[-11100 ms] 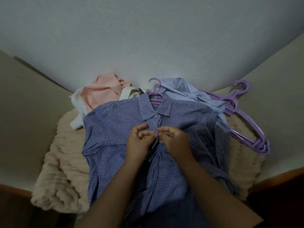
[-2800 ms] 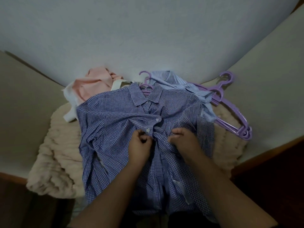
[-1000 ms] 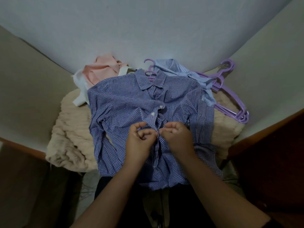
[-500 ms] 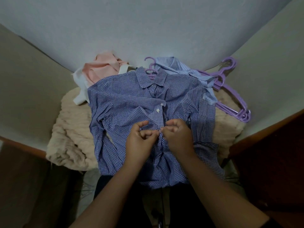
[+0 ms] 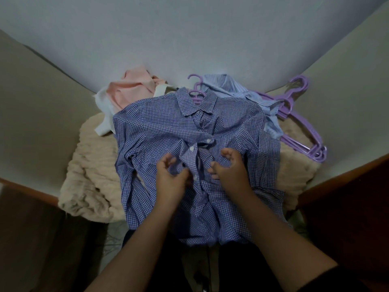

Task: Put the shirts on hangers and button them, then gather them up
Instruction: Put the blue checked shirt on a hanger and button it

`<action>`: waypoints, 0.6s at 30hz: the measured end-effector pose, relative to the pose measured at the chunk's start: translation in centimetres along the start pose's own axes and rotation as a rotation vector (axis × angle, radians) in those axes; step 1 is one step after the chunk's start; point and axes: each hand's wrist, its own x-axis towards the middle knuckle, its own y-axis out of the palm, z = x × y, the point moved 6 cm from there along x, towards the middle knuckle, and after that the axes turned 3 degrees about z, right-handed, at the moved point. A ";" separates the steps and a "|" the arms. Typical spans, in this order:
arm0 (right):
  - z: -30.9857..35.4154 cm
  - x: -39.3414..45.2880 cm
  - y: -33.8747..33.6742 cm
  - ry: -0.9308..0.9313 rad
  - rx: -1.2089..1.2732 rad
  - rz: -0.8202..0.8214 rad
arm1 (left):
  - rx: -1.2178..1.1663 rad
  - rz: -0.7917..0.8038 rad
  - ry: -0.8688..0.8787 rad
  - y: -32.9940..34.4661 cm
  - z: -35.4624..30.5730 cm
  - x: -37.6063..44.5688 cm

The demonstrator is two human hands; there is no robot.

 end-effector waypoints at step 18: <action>6.7 8.1 -2.1 0.024 0.601 0.083 | -0.023 -0.167 0.388 -3.1 -8.0 8.6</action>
